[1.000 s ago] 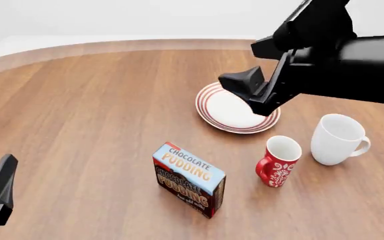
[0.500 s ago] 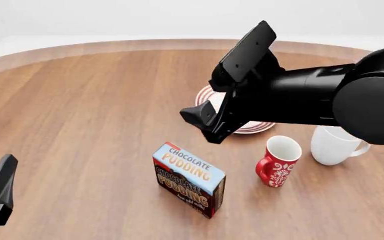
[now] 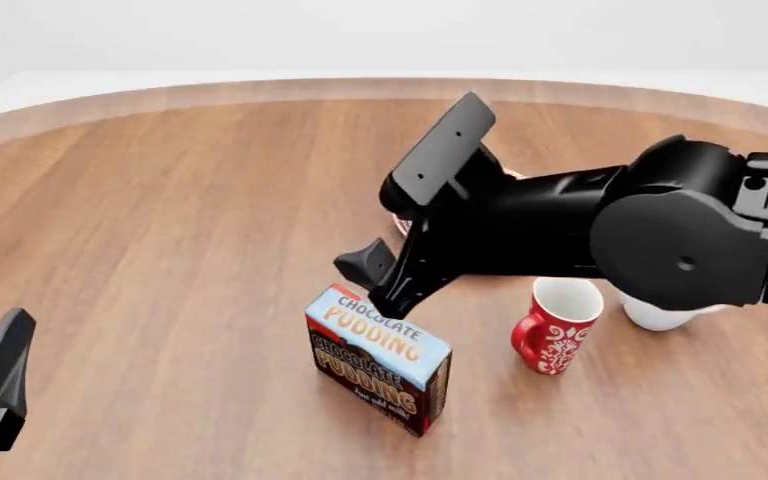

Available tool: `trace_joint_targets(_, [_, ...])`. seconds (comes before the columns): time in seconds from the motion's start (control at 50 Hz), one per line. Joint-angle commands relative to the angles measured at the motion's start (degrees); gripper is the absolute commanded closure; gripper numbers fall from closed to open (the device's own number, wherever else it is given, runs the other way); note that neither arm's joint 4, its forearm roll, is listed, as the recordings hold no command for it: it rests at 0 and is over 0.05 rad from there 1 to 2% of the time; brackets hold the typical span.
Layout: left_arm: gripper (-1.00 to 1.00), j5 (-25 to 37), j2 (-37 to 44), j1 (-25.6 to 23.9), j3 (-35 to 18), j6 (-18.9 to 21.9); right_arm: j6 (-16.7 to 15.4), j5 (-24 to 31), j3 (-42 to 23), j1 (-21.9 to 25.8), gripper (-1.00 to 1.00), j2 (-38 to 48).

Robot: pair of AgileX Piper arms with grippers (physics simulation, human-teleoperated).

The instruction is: Put the chocolate pudding to the right of the plate.

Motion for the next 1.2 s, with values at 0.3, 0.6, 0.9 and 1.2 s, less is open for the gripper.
trace_joint_targets(0.3, [-1.0, 0.0, 0.0, 0.0, 0.0, 0.0, 1.85, -3.52, 1.35, 1.14, -1.0, 4.71])
trace_joint_targets(0.6, [-1.0, 0.0, 0.0, 0.0, 0.0, 0.0, 3.37, -5.27, 2.55, 1.29, -1.0, 6.11])
trace_joint_targets(0.9, [-1.0, 0.0, 0.0, 0.0, 0.0, 0.0, 4.33, -7.79, 3.86, 0.76, -1.0, 7.6])
trace_joint_targets(1.2, [-1.0, 0.0, 0.0, 0.0, 0.0, 0.0, 4.49, -9.67, 5.22, -0.22, -1.0, 8.6])
